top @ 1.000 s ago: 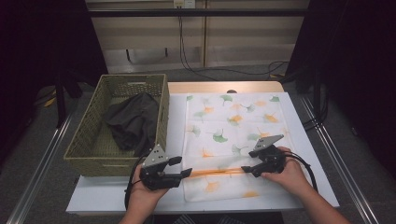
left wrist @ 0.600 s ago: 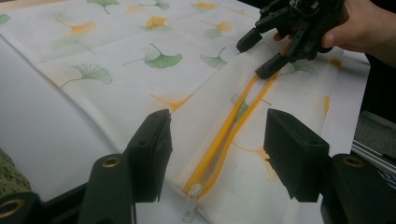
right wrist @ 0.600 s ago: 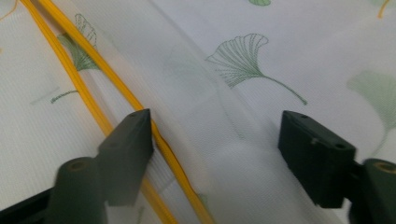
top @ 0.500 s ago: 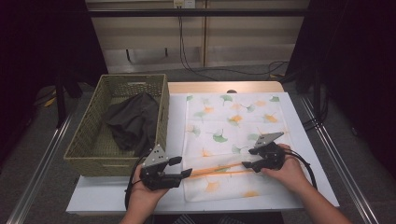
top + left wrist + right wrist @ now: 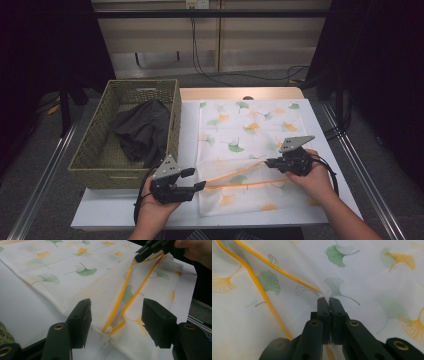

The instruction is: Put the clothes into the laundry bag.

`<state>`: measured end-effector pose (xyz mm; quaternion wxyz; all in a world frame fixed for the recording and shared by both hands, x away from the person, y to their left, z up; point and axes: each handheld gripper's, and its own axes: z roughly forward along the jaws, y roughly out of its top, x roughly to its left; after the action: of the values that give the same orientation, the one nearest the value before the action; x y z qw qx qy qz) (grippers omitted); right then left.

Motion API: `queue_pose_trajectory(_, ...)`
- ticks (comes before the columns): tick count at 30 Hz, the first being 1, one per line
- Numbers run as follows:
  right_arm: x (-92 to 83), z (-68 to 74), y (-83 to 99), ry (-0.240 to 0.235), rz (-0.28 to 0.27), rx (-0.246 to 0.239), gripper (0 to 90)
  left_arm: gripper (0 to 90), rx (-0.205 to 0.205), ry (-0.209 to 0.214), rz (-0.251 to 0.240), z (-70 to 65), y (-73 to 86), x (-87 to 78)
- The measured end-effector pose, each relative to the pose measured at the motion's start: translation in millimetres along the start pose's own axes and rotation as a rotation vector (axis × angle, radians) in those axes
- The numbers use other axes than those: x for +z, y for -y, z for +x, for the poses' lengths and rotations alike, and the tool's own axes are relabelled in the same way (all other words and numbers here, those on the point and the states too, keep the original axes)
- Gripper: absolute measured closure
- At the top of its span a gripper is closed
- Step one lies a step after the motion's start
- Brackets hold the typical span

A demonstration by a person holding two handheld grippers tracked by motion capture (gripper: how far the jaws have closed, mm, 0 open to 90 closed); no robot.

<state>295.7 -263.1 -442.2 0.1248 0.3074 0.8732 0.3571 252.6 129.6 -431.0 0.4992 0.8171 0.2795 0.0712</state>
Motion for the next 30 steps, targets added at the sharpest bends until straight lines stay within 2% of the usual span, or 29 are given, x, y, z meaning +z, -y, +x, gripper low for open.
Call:
queue_pose_trajectory(3, -9.9, -0.1, -4.1, -0.011, -0.032, -0.002, 89.1, 41.0, 0.003, 0.004, 0.005, 0.3, -0.3, 0.2)
queue_pose_trajectory(8, -28.6, -0.2, -13.7, 0.001, -0.094, 0.0, 89.4, 40.9, 0.004, 0.008, 0.005, -1.3, -0.8, 1.5)
queue_pose_trajectory(12, -39.3, 0.9, -21.9, 0.007, -0.118, -0.016, 89.5, 40.9, 0.008, 0.003, 0.011, -1.9, -2.0, -0.1)
queue_pose_trajectory(13, -41.5, 2.2, -23.8, 0.012, -0.123, -0.015, 89.6, 40.8, 0.004, 0.011, 0.0, -2.1, -1.9, 0.2)
queue_pose_trajectory(22, -50.6, 3.2, -42.1, 0.001, -0.119, -0.033, 90.0, 38.9, 0.018, 0.017, -0.005, -2.4, -5.7, -1.3)
queue_pose_trajectory(30, -52.5, -6.8, -54.6, -0.028, -0.113, -0.012, 90.0, 38.5, 0.012, 0.017, -0.011, -1.6, -7.8, -3.9)
